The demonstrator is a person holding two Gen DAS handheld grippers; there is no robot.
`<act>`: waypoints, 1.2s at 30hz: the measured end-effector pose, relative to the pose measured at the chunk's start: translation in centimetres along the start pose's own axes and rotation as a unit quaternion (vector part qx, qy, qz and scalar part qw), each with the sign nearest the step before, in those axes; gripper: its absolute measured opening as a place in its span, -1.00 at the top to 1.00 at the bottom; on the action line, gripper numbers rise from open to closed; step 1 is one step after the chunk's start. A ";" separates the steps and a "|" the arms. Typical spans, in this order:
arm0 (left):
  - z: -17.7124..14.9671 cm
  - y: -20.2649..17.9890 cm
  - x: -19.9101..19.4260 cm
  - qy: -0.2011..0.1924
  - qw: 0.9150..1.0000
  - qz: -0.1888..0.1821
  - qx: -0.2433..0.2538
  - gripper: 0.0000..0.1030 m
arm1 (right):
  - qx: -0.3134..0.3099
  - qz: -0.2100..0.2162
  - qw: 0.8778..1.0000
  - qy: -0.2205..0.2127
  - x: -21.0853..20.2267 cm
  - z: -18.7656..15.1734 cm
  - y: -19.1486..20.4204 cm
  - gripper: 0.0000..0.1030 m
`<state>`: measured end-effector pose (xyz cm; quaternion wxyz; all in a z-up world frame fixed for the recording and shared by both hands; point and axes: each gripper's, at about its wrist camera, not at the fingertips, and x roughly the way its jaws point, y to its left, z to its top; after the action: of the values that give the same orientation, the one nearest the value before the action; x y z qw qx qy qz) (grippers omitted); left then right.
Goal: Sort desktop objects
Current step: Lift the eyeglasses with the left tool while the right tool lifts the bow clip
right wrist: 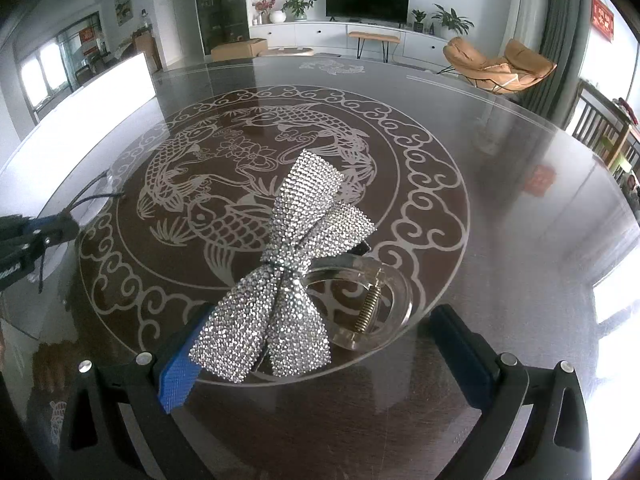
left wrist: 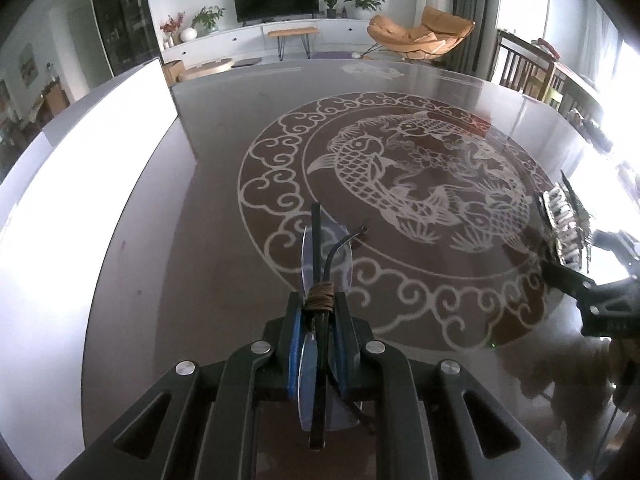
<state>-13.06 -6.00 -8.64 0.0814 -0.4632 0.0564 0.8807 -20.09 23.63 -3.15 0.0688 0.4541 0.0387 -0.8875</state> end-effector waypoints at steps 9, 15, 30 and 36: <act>-3.3 3.3 -1.8 0.005 0.998 -0.048 -0.044 -0.56 | 0.000 0.000 1.000 0.000 0.0 0.0 -0.1 -1.00; -4.3 4.4 -2.0 0.010 0.997 -0.072 -0.035 -0.56 | 0.001 0.003 1.000 -0.001 0.0 0.0 -0.1 -1.00; -0.2 0.4 1.5 0.010 1.000 -0.006 -0.007 -0.23 | 0.120 0.024 0.992 0.020 0.0 2.4 0.1 -0.79; -1.2 1.5 -0.3 -0.023 0.999 -0.030 -0.008 0.54 | 0.097 0.008 0.995 0.022 -1.7 2.5 0.3 0.00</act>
<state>-12.26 -7.66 -9.04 0.1055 -0.4446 0.0338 0.8888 -21.05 23.16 -0.31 0.0302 0.4784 -0.0500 -0.8762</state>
